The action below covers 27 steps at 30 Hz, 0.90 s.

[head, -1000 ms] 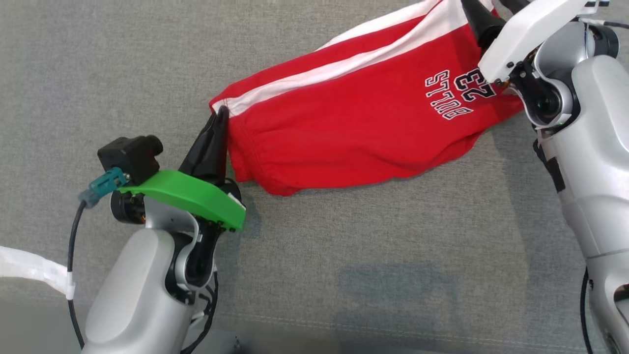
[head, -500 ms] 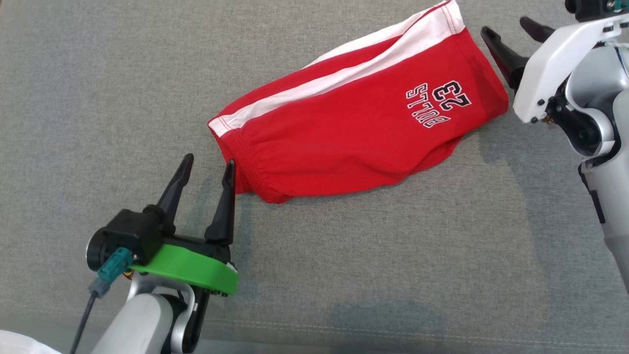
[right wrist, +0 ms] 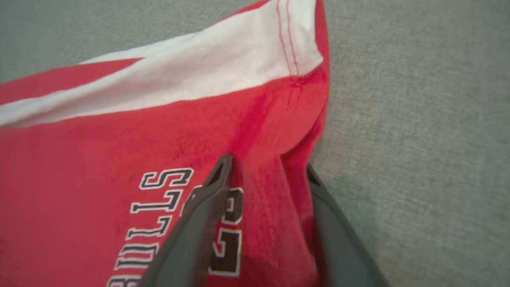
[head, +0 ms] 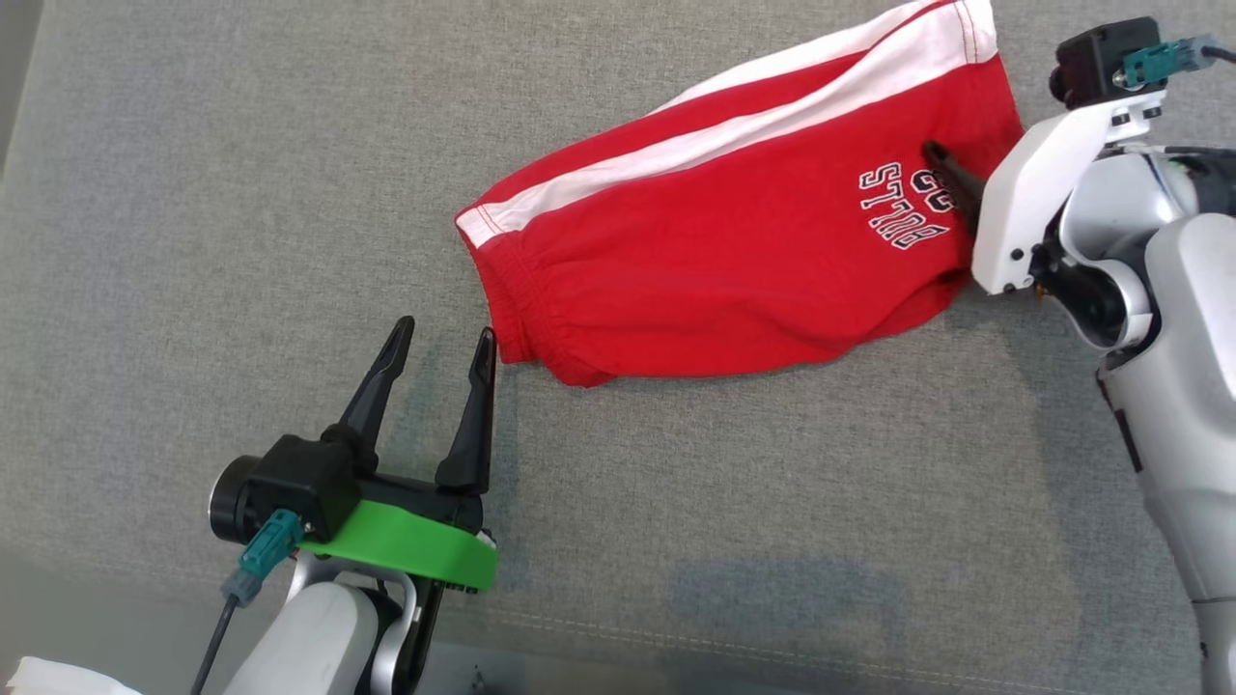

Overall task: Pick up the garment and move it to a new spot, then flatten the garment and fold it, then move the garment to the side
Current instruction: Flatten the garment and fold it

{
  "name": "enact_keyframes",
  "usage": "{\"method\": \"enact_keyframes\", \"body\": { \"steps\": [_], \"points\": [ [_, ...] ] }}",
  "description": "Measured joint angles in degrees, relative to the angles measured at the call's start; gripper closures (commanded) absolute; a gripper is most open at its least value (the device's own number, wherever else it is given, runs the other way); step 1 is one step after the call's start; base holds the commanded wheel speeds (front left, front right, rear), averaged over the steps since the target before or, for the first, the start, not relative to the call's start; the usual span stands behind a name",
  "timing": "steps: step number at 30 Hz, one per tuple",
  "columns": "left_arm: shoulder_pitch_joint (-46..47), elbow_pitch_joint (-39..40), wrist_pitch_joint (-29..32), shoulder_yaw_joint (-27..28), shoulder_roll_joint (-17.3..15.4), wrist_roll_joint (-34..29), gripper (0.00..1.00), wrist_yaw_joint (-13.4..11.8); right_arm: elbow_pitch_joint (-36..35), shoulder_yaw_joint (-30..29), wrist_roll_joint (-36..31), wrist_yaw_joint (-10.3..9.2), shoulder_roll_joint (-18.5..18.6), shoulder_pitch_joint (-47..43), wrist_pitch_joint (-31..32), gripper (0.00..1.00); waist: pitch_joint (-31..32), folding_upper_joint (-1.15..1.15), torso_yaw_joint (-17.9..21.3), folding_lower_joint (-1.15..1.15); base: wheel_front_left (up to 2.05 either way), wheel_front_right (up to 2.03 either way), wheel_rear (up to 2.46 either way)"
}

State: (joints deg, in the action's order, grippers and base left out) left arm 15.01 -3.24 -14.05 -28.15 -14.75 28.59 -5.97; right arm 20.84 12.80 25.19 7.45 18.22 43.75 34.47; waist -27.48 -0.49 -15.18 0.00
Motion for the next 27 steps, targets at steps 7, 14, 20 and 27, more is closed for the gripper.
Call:
{"method": "enact_keyframes", "body": {
  "steps": [7, 14, 20, 27],
  "points": [
    [-1.97, -1.41, -0.66, 1.65, -0.18, 0.03, 0.0, 0.45, 0.07, -1.02, 6.38, 0.02, -3.45, -2.75, -1.12, 1.0, 1.99, 0.0, 2.3, 0.0, 0.0, 0.0, 0.0],
    [-8.0, -1.6, -0.73, 2.21, -2.14, 0.53, 0.0, 0.31, -1.18, -3.41, 11.43, 0.03, -3.32, -9.05, -1.05, 1.0, 6.89, 0.0, 6.59, 0.0, 0.0, 0.0, 0.0],
    [-11.63, -0.48, -0.73, 2.24, -2.83, 1.01, 0.0, -0.35, 0.55, -10.15, 12.5, 0.03, -2.47, -14.35, -1.36, 1.0, 11.59, 0.0, 10.41, 0.0, 0.0, 0.0, 0.0],
    [-15.73, -0.24, -0.78, 2.07, -2.31, 1.36, 0.0, -0.33, 3.71, -16.93, 8.47, 0.03, -1.02, -17.29, -4.8, 1.0, 16.13, 0.0, 12.52, 0.0, 0.0, 0.0, 0.0]
  ]
}}
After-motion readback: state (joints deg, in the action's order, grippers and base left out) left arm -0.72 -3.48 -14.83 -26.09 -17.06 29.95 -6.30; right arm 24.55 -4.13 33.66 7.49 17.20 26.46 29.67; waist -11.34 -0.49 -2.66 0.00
